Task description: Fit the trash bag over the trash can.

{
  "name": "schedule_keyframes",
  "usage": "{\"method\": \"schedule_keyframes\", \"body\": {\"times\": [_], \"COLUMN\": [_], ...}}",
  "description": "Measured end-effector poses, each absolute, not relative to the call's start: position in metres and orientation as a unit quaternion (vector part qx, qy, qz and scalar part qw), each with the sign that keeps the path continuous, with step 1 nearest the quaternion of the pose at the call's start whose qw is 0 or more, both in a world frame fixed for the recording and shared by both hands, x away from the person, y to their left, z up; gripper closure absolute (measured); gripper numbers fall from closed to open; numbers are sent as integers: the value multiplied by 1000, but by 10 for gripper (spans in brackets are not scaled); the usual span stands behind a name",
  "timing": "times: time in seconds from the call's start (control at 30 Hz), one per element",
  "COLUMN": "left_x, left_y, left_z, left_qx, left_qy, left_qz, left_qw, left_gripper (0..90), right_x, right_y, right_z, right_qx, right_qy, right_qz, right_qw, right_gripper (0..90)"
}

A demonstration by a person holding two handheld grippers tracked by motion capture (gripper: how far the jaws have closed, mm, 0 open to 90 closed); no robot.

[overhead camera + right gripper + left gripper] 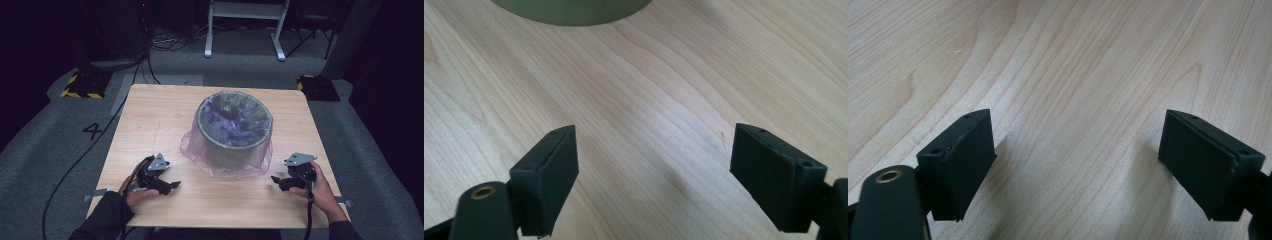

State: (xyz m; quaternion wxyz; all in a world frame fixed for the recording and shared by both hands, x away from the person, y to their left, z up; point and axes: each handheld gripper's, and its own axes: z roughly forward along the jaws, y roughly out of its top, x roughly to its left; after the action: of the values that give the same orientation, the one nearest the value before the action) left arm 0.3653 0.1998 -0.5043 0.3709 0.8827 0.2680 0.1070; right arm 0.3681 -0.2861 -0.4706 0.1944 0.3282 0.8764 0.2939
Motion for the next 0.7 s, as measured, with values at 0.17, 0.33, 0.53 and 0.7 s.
{"method": "schedule_keyframes", "body": {"times": [0.17,0.33,0.53,0.7], "left_x": [365,365,365,365], "left_y": [200,200,200,200], "left_z": [-504,-504,-504,-504], "left_qx": [882,883,882,882], "left_qy": [269,268,269,269], "left_qz": [107,107,107,107], "left_qw": [371,371,371,371], "left_gripper": [145,145,145,145], "right_x": [364,359,355,351], "right_y": [-299,-313,-326,-338], "right_z": [-475,-479,-484,-490], "right_qx": [350,365,381,399], "right_qy": [863,854,841,832], "right_qz": [311,321,332,334], "right_qw": [189,188,192,193], "right_gripper": [193,193,197,196]}}
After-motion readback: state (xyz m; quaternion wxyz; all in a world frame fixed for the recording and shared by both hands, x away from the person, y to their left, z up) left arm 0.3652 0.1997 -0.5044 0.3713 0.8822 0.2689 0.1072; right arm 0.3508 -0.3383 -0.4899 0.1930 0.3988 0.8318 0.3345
